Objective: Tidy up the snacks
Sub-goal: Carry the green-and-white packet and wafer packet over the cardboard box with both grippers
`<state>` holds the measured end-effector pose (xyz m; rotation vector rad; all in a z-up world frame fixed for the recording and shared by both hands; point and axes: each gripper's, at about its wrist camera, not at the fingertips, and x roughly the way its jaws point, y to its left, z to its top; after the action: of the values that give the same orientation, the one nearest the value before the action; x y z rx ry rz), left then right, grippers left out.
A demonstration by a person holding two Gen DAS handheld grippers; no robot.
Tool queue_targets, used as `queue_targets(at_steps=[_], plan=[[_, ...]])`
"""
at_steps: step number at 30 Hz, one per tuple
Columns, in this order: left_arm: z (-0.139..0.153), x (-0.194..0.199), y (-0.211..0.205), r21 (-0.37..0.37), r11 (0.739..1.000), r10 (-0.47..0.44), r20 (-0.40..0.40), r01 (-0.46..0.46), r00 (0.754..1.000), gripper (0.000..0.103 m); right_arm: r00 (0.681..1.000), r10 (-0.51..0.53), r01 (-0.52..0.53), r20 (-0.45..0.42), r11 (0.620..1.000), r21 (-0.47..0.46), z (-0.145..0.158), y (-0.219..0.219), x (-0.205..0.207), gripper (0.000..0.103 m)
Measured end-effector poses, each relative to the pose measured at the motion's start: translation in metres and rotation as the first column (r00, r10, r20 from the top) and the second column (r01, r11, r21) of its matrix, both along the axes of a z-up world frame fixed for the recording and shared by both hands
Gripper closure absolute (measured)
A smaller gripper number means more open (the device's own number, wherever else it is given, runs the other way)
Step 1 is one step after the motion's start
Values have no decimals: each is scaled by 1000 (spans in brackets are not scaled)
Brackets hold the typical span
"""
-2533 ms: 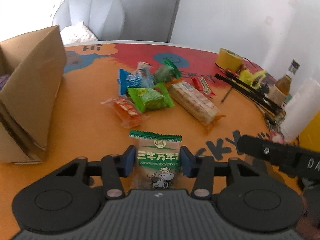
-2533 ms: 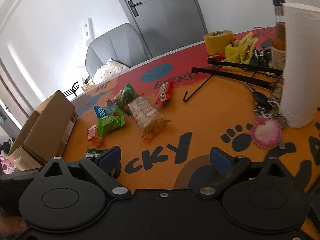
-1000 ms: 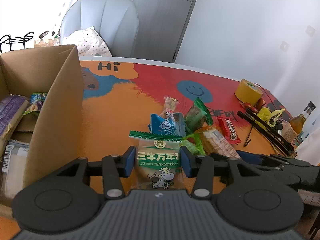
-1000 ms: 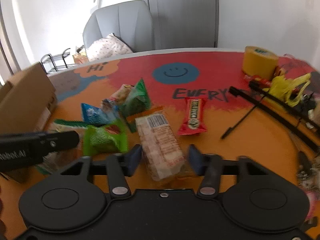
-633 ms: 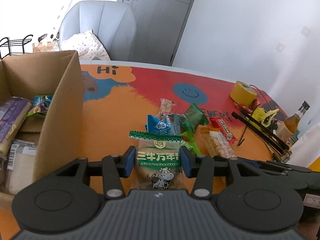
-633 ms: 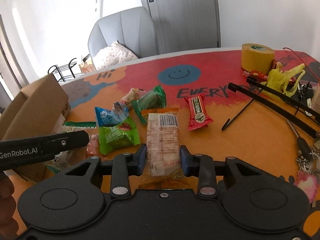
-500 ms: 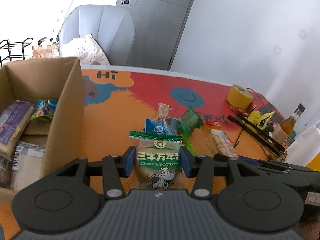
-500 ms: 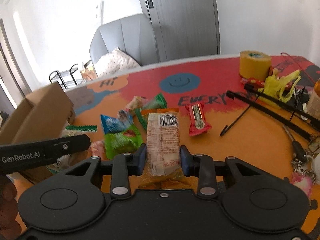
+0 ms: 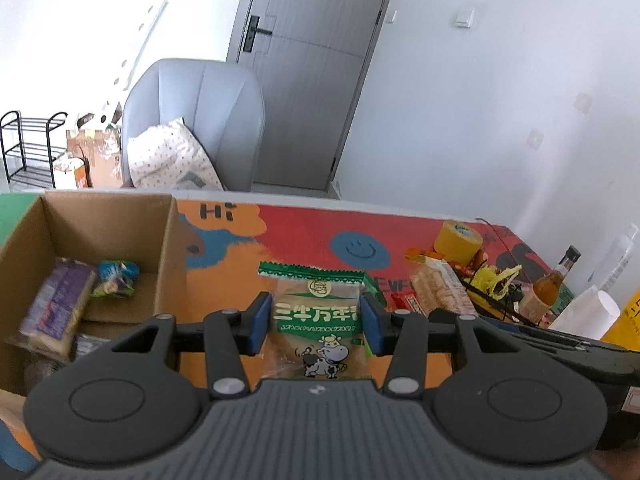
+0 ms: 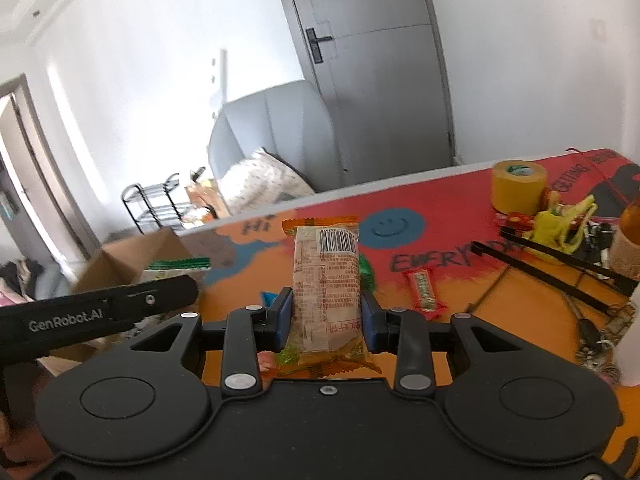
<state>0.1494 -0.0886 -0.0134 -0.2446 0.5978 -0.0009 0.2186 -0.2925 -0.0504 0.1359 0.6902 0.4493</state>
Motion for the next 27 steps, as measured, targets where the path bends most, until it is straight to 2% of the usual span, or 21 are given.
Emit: queue_targets(at_steps=[15,27], plan=[[26,-19,39,11,998,59,62,-60,996,57,994,74,-76,75,997,29,28,43,-6,70],[32,-30,83,-3,992,130,67,-130,989,57,990,125,-128,68,991,47,30,77,-6,70]])
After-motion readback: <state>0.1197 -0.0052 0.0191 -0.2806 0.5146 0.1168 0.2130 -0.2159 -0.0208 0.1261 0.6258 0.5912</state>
